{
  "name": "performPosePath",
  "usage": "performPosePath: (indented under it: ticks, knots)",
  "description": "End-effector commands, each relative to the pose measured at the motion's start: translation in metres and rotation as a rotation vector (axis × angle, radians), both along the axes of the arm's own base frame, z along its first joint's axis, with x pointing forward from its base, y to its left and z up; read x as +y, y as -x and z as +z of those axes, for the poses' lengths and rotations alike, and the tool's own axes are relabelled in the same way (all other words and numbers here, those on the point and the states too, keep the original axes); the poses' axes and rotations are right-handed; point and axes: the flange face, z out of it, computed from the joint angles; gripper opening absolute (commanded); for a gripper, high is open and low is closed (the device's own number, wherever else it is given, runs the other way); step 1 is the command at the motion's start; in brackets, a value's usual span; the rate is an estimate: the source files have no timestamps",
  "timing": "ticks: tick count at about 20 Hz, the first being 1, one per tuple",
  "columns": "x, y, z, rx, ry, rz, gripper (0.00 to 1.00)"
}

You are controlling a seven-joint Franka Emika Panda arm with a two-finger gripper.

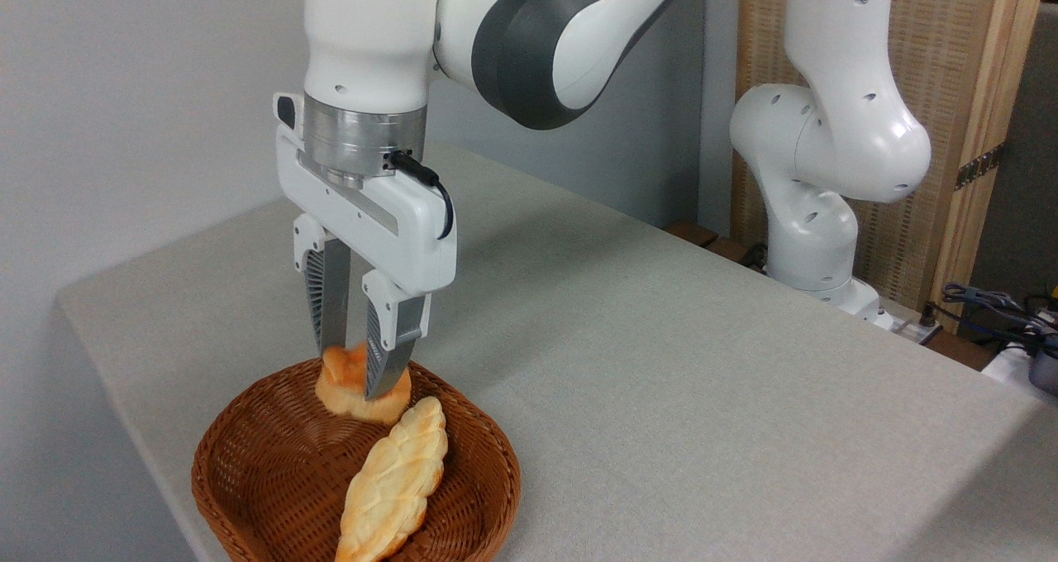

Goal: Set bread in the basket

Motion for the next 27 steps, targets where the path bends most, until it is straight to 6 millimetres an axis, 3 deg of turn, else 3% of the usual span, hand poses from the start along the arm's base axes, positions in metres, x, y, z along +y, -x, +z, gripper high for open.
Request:
performPosePath:
  ticks: [1, 5, 7, 14, 27]
  knots:
    - [0.001, 0.001, 0.009, -0.018, 0.005, 0.021, 1.00]
    - [0.002, 0.001, 0.010, -0.014, 0.005, 0.021, 1.00]
    - [0.002, 0.007, 0.023, -0.028, 0.015, 0.051, 1.00]
    - [-0.011, 0.037, 0.031, 0.127, -0.031, 0.028, 1.00]
    - [-0.007, 0.047, 0.021, 0.226, -0.077, 0.005, 1.00]
